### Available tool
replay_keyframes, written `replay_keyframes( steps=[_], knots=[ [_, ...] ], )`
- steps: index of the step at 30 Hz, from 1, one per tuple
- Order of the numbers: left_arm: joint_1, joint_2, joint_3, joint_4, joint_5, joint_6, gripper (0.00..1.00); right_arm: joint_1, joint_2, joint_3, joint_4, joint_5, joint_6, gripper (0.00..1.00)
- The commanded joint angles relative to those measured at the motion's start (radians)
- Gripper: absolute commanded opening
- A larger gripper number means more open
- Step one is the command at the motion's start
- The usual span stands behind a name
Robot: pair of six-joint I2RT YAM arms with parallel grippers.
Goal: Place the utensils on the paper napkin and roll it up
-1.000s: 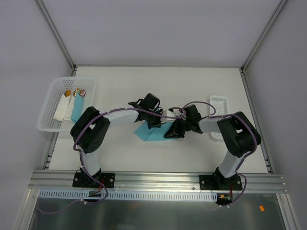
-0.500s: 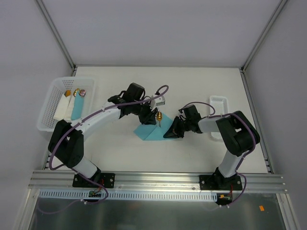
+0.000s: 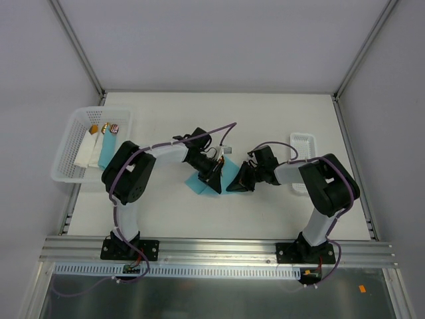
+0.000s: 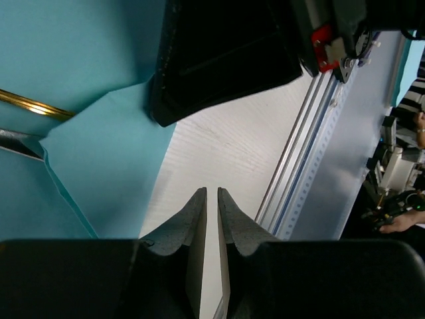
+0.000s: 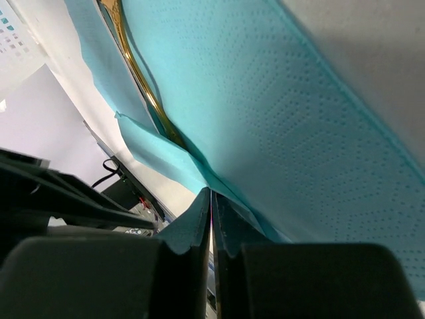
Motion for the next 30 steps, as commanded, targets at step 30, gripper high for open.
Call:
replay_keyframes(
  steps=[30],
  knots=[
    [0.135,0.054,-0.074,-0.006,-0.047,0.051,0.11,-0.023,0.009,-0.01,-0.092,0.073,-0.056,0.0]
  ],
)
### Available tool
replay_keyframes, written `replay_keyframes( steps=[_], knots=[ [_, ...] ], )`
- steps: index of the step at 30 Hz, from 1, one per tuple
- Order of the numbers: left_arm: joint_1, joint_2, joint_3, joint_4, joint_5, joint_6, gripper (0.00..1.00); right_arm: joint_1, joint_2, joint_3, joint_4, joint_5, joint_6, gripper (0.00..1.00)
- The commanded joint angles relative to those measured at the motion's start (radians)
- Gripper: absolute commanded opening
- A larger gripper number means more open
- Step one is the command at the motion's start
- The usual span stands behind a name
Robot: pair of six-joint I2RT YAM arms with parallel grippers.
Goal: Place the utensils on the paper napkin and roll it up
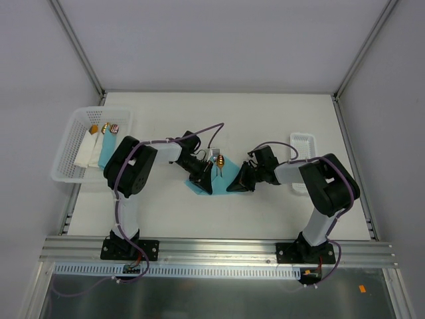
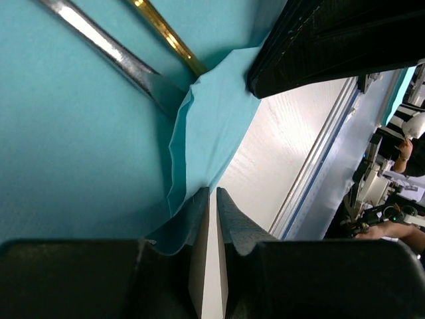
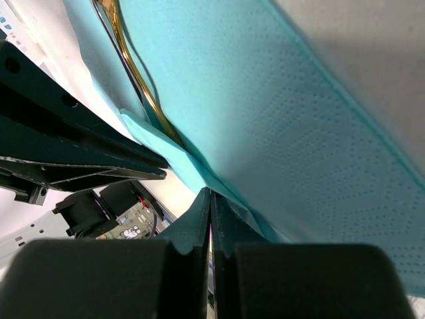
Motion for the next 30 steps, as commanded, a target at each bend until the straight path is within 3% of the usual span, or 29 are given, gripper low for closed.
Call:
replay_keyframes(
  steps=[1,14,18,25,30],
  knots=[
    [0.035,-0.05,-0.027,-0.034,-0.061,0.056,0.11,-0.019,0.009,-0.014,-0.079,0.073,-0.045,0.0],
    [0.097,-0.074,0.005,-0.149,-0.133,0.117,0.11,-0.044,0.003,-0.013,-0.1,0.065,-0.071,0.0],
    [0.101,-0.156,0.031,-0.163,-0.102,0.163,0.12,-0.046,0.002,-0.008,-0.103,0.059,-0.074,0.0],
    [0.057,-0.218,0.076,-0.164,-0.051,0.164,0.12,-0.046,0.002,0.015,-0.128,0.056,-0.086,0.0],
    [0.022,-0.173,0.099,-0.161,-0.028,0.136,0.11,-0.044,0.002,0.033,-0.143,0.056,-0.091,0.0]
  ],
)
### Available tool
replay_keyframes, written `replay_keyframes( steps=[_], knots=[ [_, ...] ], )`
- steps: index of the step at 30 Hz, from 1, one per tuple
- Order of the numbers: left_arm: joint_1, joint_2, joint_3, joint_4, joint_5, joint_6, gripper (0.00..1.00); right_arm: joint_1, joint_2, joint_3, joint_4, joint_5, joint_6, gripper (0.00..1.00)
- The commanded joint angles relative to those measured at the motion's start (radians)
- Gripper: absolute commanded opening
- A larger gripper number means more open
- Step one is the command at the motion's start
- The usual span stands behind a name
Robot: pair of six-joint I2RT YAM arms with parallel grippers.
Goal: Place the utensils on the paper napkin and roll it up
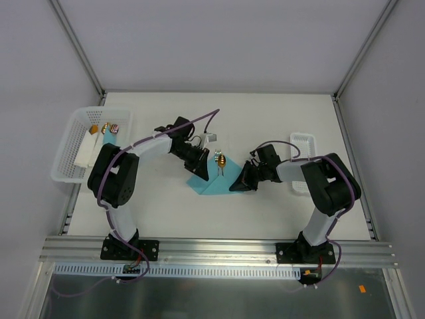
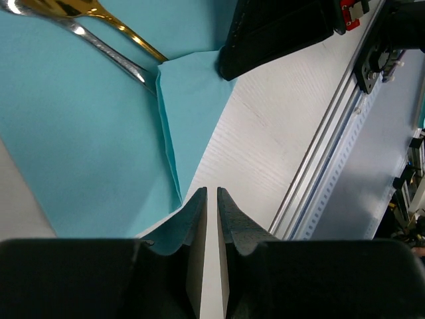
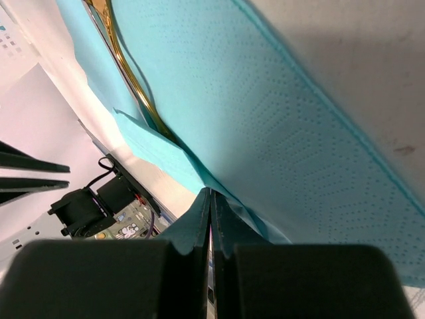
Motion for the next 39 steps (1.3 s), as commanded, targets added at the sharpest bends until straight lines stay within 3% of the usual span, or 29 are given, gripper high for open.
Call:
replay_keyframes(
  steps=[1,14,21,33,39],
  knots=[
    [-0.028,0.017,0.03,-0.02,0.04,0.0,0.11,-0.008,0.002,0.017,-0.076,0.077,-0.042,0.0],
    [-0.073,0.158,0.044,0.066,0.053,-0.127,0.11,-0.005,0.0,0.032,-0.087,0.072,-0.049,0.0],
    [-0.07,0.219,0.041,0.072,-0.017,-0.127,0.09,-0.002,-0.012,0.043,-0.091,0.055,-0.057,0.01],
    [-0.07,0.232,0.032,0.072,-0.037,-0.162,0.08,0.009,-0.17,0.064,-0.111,0.013,-0.057,0.11],
    [-0.071,0.235,0.035,0.072,-0.04,-0.162,0.08,0.05,-0.121,0.077,-0.076,-0.021,-0.02,0.1]
  ],
)
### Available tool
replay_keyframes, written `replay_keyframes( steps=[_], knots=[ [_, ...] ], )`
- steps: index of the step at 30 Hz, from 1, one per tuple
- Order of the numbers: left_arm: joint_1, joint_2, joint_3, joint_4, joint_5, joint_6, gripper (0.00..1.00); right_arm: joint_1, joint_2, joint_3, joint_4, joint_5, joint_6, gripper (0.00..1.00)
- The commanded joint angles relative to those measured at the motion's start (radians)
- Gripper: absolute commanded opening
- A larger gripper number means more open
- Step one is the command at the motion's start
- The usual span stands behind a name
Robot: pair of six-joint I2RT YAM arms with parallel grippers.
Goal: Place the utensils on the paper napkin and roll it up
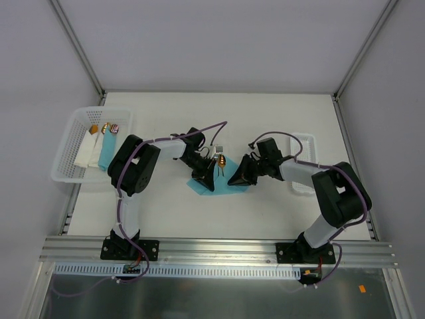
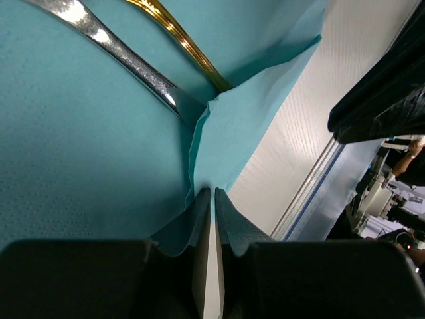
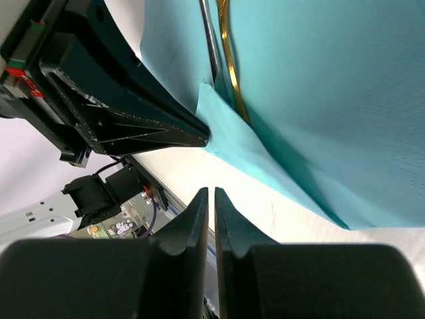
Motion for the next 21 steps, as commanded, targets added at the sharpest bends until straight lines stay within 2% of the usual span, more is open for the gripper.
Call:
replay_keyframes(
  steps=[1,11,21],
  knots=[
    [-0.001,0.018,0.012,0.002,-0.038,0.007,0.08,0.035,0.021,0.033,0.011,-0.029,0.018,0.1],
    [-0.001,0.027,0.009,0.002,-0.034,0.005,0.08,0.047,0.151,0.013,0.033,-0.016,0.011,0.08],
    [0.003,0.033,-0.011,0.002,-0.039,0.01,0.07,-0.025,0.15,-0.053,0.044,-0.009,0.0,0.06]
  ],
)
